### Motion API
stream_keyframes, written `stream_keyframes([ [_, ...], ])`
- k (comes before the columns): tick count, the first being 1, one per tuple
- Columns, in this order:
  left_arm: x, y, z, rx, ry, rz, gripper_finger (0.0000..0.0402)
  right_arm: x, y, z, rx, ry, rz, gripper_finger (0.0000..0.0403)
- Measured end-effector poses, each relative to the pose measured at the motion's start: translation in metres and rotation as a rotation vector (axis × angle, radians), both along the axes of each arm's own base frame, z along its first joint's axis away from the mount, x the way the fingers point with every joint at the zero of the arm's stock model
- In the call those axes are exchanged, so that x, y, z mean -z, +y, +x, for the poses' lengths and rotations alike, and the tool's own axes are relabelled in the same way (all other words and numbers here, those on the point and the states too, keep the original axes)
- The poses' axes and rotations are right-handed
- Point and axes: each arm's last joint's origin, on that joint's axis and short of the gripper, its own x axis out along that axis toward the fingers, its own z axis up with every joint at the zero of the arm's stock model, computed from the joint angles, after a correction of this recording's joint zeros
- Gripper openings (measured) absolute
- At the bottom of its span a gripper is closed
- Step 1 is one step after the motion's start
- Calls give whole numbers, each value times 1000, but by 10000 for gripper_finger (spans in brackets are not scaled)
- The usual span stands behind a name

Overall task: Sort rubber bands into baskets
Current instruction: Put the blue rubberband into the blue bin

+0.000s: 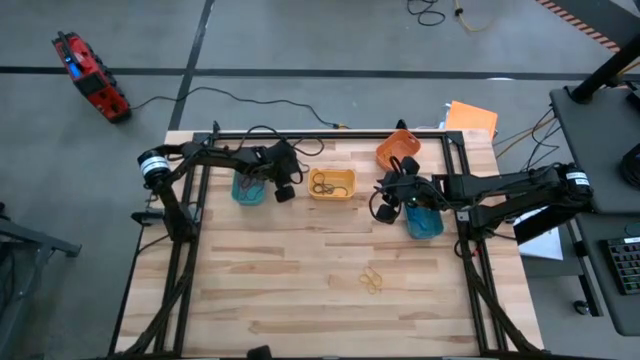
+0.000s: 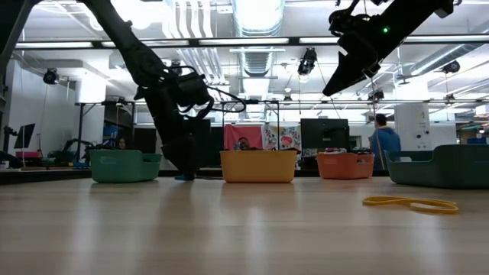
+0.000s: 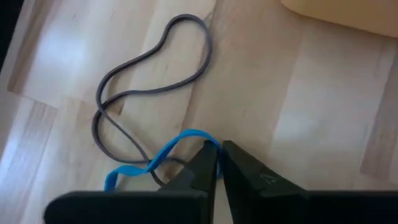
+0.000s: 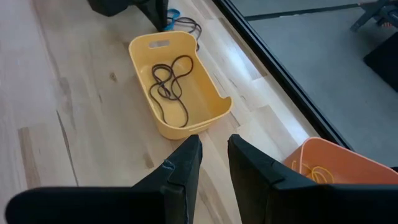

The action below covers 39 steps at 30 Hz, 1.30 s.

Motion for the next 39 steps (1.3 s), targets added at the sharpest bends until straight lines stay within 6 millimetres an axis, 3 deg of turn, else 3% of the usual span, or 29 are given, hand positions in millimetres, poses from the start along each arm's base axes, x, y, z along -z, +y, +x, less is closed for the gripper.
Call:
stream_keyframes([
  [6,-9,-2,-2,-1,-2,31,1,0,0,0,0,0,0,77],
  [13,-47,-10,-6,28,-117,71,0,3,0,-1,0,11,0,77],
  [22,-104,-42,-17,167,-341,65,0,15,0,-4,7,30,9,77],
  [28,-135,-68,-26,249,-471,71,0,18,1,2,-59,-82,5,77],
  [33,-148,-91,-26,307,-562,65,0,18,5,9,-217,-275,-23,77],
  [39,-140,-116,-13,454,-777,-36,0,19,8,8,-329,-444,-59,77],
])
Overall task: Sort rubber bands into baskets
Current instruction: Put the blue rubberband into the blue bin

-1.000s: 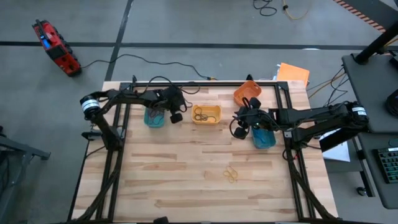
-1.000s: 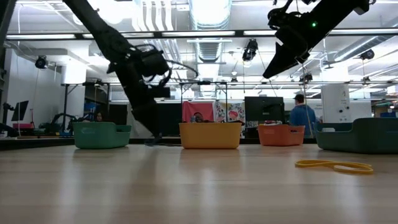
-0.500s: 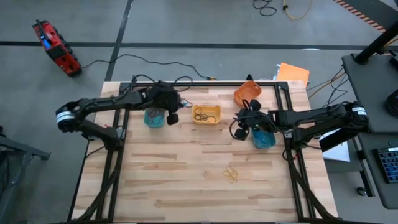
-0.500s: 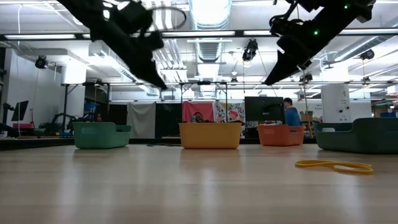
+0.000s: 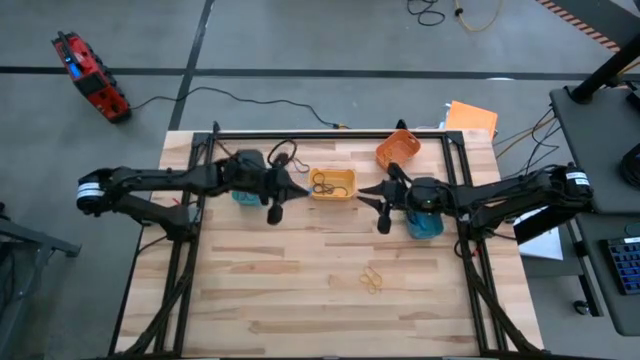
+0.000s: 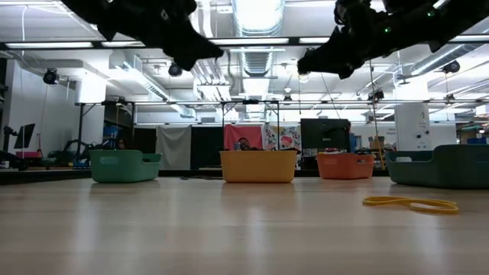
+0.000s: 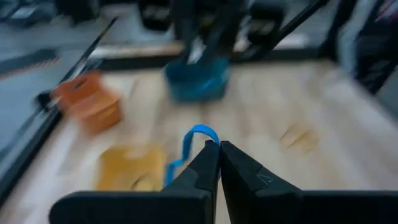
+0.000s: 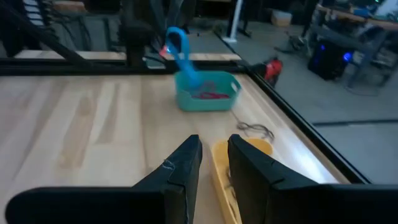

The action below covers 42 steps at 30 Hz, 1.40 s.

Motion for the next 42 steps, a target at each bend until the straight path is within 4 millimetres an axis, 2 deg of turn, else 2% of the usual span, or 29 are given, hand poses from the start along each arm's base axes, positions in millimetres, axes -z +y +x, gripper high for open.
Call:
stream_keyframes([
  [5,15,-13,11,42,-94,-49,0,0,6,1,-45,-22,-5,77],
  [9,20,-14,21,41,-172,-63,0,-2,14,10,-80,-12,-26,78],
  [11,25,-13,26,38,-158,-76,0,-3,16,18,-92,-5,-38,83],
  [18,37,-13,39,35,-112,-103,0,-1,16,38,-86,26,-49,142],
  [23,42,-16,46,52,-140,-99,0,4,16,53,-91,57,-67,187],
  [30,42,-17,50,56,-176,-104,0,10,17,75,-104,92,-99,211],
  [36,40,-18,50,59,-194,-107,0,12,17,84,-107,106,-125,195],
  [39,40,-18,50,59,-194,-107,0,11,16,85,-102,103,-125,162],
  [42,39,-18,50,59,-198,-107,0,10,14,85,-97,102,-125,110],
])
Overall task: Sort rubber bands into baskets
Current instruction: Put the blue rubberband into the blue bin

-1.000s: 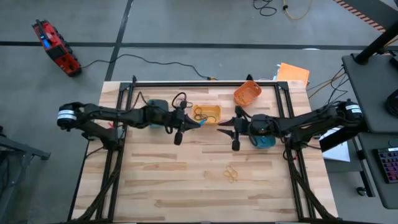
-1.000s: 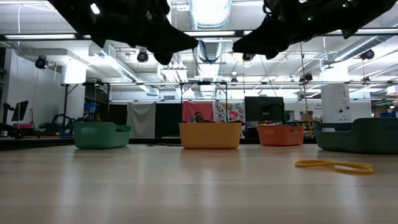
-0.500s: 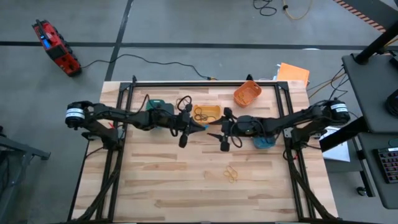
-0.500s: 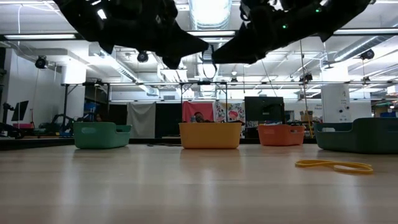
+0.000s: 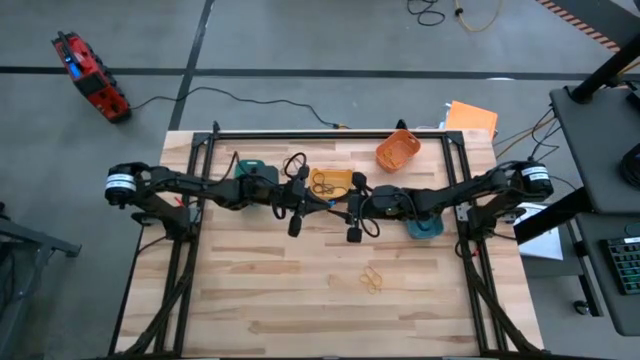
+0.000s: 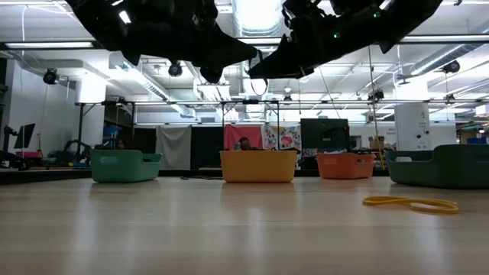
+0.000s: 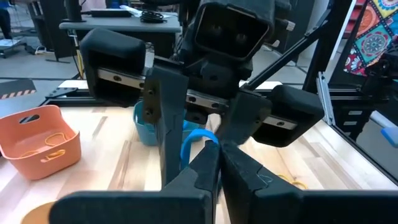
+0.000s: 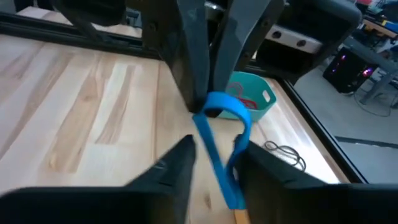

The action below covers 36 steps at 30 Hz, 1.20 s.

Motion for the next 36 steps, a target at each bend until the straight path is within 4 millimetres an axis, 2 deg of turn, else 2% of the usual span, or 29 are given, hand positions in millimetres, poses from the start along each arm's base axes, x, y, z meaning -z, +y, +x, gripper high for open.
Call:
stream_keyframes([
  [4,0,0,0,-1,-4,-3,3,-2,-1,0,-2,0,-14,25],
  [7,0,0,0,5,6,-5,24,-3,-1,-2,-2,10,-15,13],
  [13,-1,6,-7,-59,59,13,107,-9,-1,-7,17,161,32,9],
  [21,-8,7,-15,-106,88,68,194,-34,-2,-22,86,483,124,9],
  [27,-12,7,-20,-103,108,77,213,-50,-9,-46,270,803,264,9],
  [31,-11,7,-21,-103,118,77,214,-46,-17,-64,438,952,360,9],
  [36,-9,7,-21,-103,131,77,212,-29,-29,-87,677,1090,424,9],
])
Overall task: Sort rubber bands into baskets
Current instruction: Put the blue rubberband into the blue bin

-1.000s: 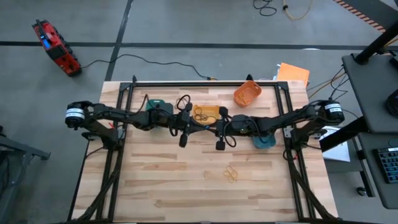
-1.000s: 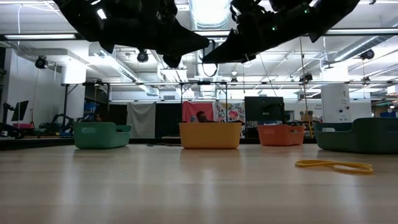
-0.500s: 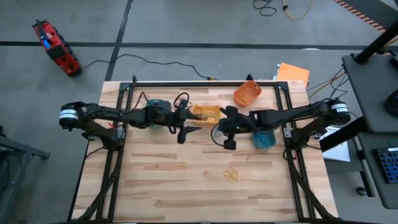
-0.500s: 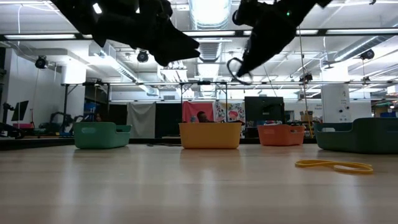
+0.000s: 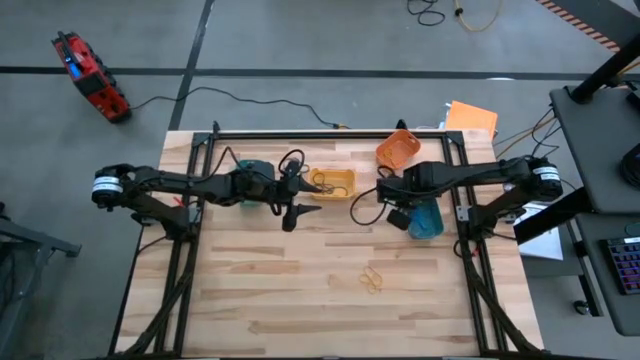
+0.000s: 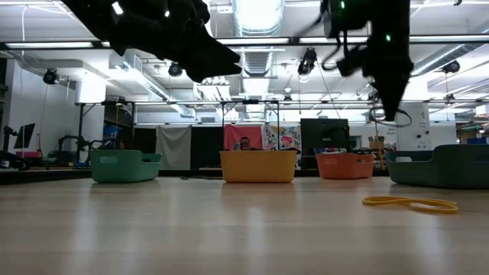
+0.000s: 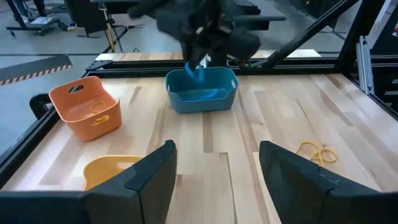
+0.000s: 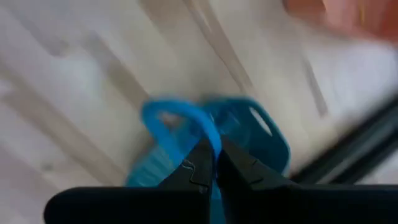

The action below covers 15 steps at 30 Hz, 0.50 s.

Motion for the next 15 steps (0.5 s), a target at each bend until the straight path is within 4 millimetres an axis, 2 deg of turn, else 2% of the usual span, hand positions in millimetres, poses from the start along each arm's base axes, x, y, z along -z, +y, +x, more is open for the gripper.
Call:
stream_keyframes([
  [8,0,0,0,-1,4,-1,212,29,-14,-20,187,113,3,10],
  [15,1,0,0,-1,13,-2,212,34,-16,-25,240,135,-4,43],
])
